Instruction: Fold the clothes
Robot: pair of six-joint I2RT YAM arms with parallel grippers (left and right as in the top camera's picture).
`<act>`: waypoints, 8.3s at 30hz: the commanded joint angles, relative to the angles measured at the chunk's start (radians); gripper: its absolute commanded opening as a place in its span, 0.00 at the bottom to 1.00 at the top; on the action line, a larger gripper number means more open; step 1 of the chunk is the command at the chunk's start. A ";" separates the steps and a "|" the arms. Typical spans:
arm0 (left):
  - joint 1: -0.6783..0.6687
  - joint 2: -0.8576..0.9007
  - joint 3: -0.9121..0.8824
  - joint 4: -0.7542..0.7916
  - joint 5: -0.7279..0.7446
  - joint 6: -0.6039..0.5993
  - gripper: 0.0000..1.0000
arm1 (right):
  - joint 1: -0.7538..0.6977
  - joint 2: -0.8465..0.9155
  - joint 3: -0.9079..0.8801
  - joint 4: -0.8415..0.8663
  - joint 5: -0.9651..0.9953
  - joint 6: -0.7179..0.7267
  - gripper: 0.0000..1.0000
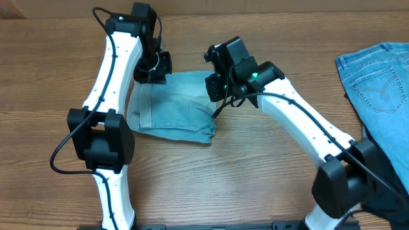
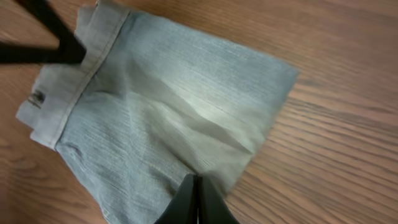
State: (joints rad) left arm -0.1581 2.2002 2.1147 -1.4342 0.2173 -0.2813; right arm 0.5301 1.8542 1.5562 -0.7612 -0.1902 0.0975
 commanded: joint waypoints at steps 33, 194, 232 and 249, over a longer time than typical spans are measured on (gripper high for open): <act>-0.196 -0.007 -0.885 0.176 -0.015 0.005 0.04 | -0.119 0.366 0.015 0.378 -0.167 0.041 0.04; 0.257 0.289 0.830 -0.256 -0.014 0.225 0.04 | -0.320 0.027 0.278 -0.275 0.075 0.182 0.04; 0.838 0.104 0.470 0.470 -0.539 0.834 0.04 | -0.370 0.027 0.278 -0.343 0.268 0.182 0.04; 0.442 0.102 0.184 0.472 -0.600 0.755 0.11 | -0.370 0.027 0.278 -0.364 0.267 0.182 0.04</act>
State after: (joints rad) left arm 0.3454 2.3432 2.2982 -0.9501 -0.3943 0.5499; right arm 0.1616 1.8828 1.8305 -1.1282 0.0673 0.2836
